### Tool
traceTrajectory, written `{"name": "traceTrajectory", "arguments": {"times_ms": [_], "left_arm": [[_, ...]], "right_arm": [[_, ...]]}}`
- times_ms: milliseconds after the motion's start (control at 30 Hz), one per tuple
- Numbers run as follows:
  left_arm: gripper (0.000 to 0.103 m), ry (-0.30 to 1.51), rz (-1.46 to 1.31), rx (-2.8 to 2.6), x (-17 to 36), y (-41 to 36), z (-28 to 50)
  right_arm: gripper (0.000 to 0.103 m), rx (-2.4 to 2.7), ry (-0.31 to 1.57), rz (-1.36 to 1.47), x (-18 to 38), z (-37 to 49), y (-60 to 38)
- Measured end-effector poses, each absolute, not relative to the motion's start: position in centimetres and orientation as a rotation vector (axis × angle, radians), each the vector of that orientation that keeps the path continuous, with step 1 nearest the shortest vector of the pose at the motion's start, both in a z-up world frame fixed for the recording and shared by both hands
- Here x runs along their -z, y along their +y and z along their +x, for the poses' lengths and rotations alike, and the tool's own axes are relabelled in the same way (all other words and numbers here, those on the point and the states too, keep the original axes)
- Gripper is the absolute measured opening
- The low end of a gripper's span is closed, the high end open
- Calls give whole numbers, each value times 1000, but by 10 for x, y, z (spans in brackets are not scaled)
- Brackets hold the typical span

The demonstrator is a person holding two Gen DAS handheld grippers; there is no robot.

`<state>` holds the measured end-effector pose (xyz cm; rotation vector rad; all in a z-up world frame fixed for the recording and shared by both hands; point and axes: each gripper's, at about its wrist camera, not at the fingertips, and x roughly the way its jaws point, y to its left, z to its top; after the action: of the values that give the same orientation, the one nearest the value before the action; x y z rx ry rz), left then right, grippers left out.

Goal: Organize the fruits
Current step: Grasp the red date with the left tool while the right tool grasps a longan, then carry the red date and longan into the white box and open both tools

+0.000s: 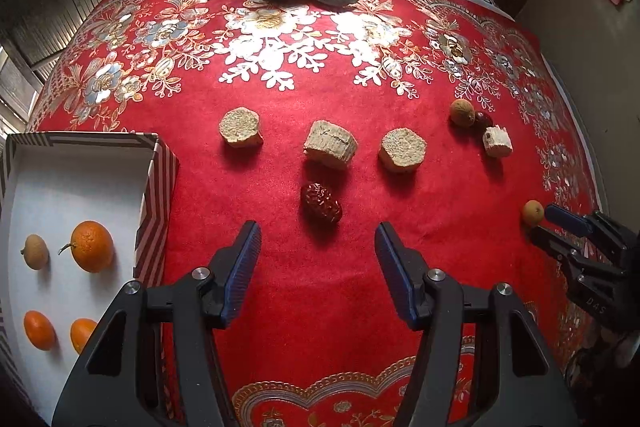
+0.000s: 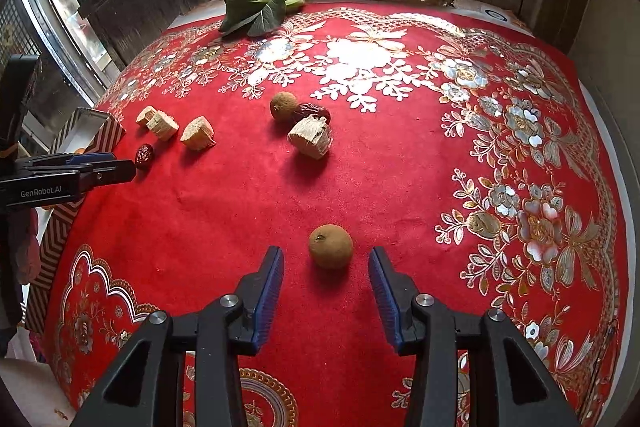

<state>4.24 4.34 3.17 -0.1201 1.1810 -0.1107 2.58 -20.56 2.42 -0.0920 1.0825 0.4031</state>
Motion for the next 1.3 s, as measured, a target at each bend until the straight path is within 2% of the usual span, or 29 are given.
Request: {"name": "traceTrajectory", "arguments": {"times_ms": [67, 133, 167, 433, 467, 500, 567, 933, 1300], "left_arm": [[59, 1178, -127, 104, -31, 45, 45], [59, 1171, -140, 93, -31, 46, 48], [59, 1174, -146, 86, -30, 47, 50], [59, 1188, -175, 91, -21, 46, 58], [52, 1186, -177, 93, -20, 46, 59], [34, 1186, -170, 94, -19, 46, 59], [21, 1180, -136, 83, -18, 45, 59], [21, 1156, -135, 72, -33, 61, 36], [21, 1109, -119, -7, -58, 90, 0]], "right_arm": [[42, -410, 1096, -86, -17, 30, -204], [32, -393, 1081, -77, -15, 32, -206], [30, -386, 1079, -60, -15, 33, -208], [26, -402, 1094, -45, -15, 36, -212], [25, -406, 1095, -39, -15, 36, -212], [24, -412, 1098, -34, -15, 36, -212], [24, -421, 1106, -39, -16, 34, -210], [24, -498, 1085, -41, -32, 24, -184], [24, -655, 1067, -128, -46, 11, -113]]}}
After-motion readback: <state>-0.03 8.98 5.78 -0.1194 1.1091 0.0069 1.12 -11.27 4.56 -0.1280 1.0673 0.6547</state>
